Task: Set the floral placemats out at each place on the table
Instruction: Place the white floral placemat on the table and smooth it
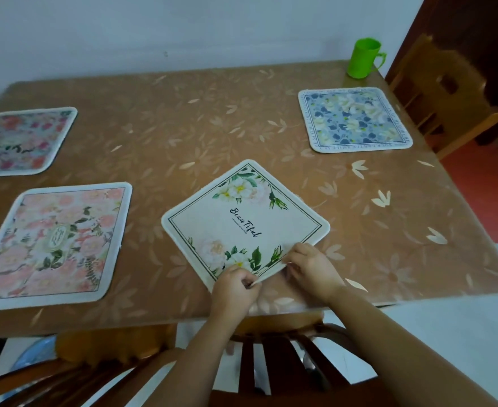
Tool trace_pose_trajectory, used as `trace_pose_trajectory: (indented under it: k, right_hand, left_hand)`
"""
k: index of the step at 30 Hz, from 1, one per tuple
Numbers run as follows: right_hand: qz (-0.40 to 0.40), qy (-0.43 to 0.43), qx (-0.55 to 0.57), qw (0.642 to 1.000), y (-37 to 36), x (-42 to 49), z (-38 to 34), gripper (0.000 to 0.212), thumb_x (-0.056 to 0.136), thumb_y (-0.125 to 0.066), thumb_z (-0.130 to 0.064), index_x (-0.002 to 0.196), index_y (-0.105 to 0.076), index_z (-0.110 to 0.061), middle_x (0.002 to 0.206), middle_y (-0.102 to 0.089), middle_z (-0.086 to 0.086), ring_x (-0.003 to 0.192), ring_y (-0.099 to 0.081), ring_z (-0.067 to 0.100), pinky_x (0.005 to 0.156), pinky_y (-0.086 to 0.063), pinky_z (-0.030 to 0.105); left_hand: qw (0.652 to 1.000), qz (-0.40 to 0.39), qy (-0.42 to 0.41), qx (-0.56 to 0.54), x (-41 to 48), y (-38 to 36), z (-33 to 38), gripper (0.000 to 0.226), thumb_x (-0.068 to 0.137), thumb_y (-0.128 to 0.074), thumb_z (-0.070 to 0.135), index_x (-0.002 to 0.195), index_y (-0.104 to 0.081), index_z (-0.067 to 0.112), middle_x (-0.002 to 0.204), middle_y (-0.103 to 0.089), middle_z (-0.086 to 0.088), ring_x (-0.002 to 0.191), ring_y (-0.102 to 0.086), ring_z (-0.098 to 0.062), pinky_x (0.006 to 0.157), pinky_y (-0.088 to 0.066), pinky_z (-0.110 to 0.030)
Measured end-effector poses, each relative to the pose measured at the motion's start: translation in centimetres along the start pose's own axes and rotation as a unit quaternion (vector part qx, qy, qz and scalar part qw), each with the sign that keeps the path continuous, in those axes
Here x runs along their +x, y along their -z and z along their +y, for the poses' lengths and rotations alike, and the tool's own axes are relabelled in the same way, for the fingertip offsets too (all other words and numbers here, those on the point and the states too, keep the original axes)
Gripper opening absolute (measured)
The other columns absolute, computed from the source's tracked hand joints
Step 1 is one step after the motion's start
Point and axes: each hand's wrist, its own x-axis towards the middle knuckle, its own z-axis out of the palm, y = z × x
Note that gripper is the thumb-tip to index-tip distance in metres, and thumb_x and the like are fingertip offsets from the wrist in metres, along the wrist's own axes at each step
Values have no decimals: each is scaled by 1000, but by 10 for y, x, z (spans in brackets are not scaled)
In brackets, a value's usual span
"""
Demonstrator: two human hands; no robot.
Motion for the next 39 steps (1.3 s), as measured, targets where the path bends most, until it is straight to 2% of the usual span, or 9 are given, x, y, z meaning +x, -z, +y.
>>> trace_pose_trajectory:
  k: [4,11,15,21,27,29,32,34,39]
  right_hand:
    - [2,26,17,1000,-8,-7,-15,13,68,-72,-2,79,-66,-3,81,-63,18,76,-61,33,68,-52,37]
    - [8,-8,43,999,-9,-8,-25,3,73,-66,0,74,-64,2,79,-60,20,79,-58,32,67,-47,36]
    - [13,-37,48,998,2,-15,-15,6,73,-64,4,78,-65,4,84,-62,21,83,-60,34,69,-51,41]
    - [32,-113,58,991,18,-25,13,8,76,-63,2,83,-66,-1,97,-66,15,90,-61,30,78,-51,38]
    - [47,-170,57,983,27,-36,31,10,76,-61,2,80,-66,-6,95,-65,9,91,-59,26,77,-50,35]
    - [42,-170,56,983,26,-38,31,10,75,-62,2,80,-66,-6,96,-65,9,91,-59,25,77,-50,34]
    - [40,-176,55,982,27,-41,33,11,75,-61,2,80,-66,-7,96,-65,9,89,-60,24,75,-50,31]
    - [45,-185,57,980,29,-41,35,11,75,-60,2,80,-66,-6,96,-65,9,88,-61,24,73,-46,27]
    - [44,-197,61,978,32,-41,33,11,77,-59,3,82,-66,-5,99,-63,10,91,-59,25,75,-45,26]
  left_hand:
    - [1000,-3,-22,-17,2,-5,8,3,73,-69,10,74,-69,7,81,-63,-7,76,-58,-20,69,-48,-31]
    - [997,-25,-49,-49,2,-9,14,4,73,-71,9,77,-70,9,82,-62,-8,77,-59,-21,72,-50,-34]
    - [993,-87,-67,-45,1,-6,17,12,75,-70,18,86,-68,17,86,-55,8,85,-55,-10,76,-44,-21]
    - [979,-170,-109,-16,-8,-8,16,35,72,-72,33,103,-63,21,99,-50,12,97,-48,-4,84,-39,-18]
    - [984,-118,-130,-29,-9,-12,13,9,77,-68,12,86,-69,12,89,-55,9,89,-54,-9,83,-45,-23]
    - [983,-120,-140,-14,-8,-15,14,11,77,-68,15,88,-68,13,89,-52,11,90,-51,-6,82,-42,-18]
    - [979,-133,-156,2,-8,-18,12,22,75,-70,18,96,-66,15,96,-49,13,95,-46,-2,83,-31,-3]
    - [978,-124,-166,11,-8,-19,8,22,74,-71,16,95,-66,14,97,-50,12,95,-44,-2,83,-28,0]
    - [986,-91,-138,-22,-8,-20,9,9,76,-68,5,84,-68,9,89,-57,5,89,-54,-11,81,-43,-18]
